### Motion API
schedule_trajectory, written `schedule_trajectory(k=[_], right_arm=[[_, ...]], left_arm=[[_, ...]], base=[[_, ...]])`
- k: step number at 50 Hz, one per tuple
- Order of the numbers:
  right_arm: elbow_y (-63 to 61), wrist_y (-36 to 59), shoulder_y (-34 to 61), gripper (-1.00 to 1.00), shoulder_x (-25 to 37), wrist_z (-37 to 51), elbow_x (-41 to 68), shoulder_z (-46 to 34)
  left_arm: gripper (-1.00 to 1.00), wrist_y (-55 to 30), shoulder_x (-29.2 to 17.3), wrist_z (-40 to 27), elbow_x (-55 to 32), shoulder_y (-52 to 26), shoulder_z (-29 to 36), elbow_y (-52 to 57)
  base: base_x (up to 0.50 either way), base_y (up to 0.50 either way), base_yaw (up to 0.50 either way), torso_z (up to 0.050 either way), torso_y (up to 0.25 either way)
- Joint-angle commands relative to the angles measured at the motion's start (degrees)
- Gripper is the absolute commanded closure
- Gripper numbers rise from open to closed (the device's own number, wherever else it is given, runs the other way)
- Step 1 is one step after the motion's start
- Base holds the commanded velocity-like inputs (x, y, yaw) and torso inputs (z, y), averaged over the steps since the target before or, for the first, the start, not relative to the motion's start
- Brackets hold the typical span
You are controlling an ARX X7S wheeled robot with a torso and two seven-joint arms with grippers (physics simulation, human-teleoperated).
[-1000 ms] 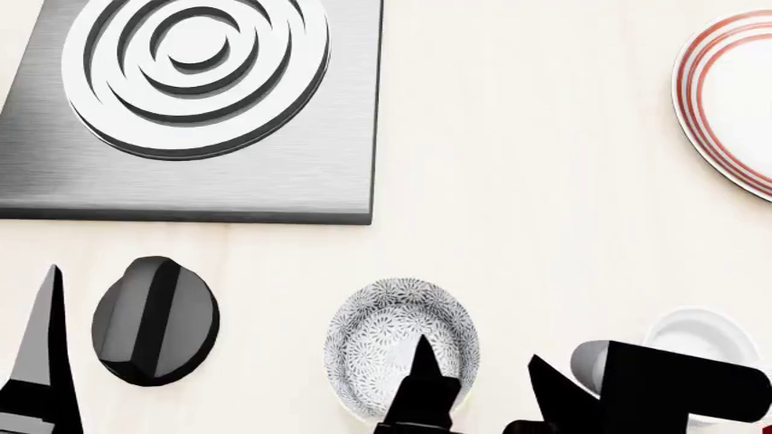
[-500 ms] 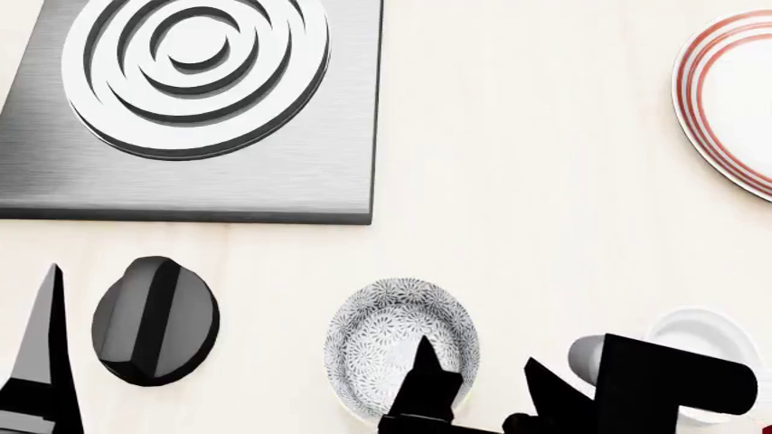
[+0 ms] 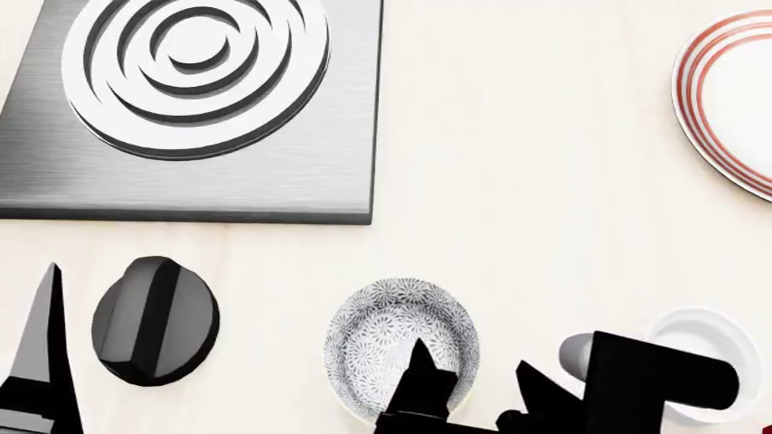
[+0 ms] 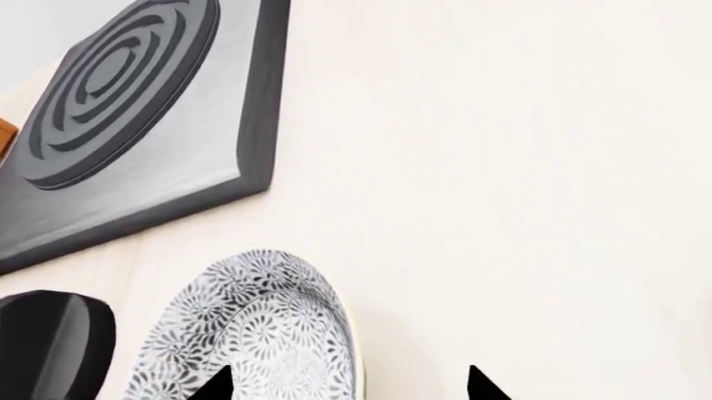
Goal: Pick the akita bowl next to the ramekin and place it on the plate.
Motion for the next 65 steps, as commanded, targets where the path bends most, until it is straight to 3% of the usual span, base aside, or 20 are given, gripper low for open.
schedule_trajectory(k=[1,19,20,47,65], right_arm=[[1.31,0.00,-0.30,-1.00,-0.46,-0.94,-0.23,-0.25],[3.24,-0.17,-0.79,-1.00,-1.76,-2.93,-0.89,-0.77],[3.19,-0.16,-0.78,1.00,-1.78,-2.91,-0.89,-0.77],[0.45,-2.07,-1.41,1.00,-0.66,-1.21,-1.60,1.00],[-6.21,-1.65,4.89,1.00,0.39,4.92,6.91,4.43]], left_arm=[[-1.00,0.11,-0.09,-0.03,0.04,0.03,0.08,-0.03],[-1.00,0.53,-0.14,0.00,0.52,0.32,0.59,-0.30],[-1.00,0.52,-0.16,0.00,0.52,0.29,0.60,-0.30],[-1.00,0.66,0.03,-0.12,0.86,0.29,1.23,-0.51],[-1.00,0.43,-0.10,-0.34,0.52,-0.34,1.26,-0.26]], base=[[0.00,0.00,0.00,0.000,0.000],[0.00,0.00,0.00,0.000,0.000],[0.00,0.00,0.00,0.000,0.000],[0.00,0.00,0.00,0.000,0.000],[0.00,0.00,0.00,0.000,0.000]])
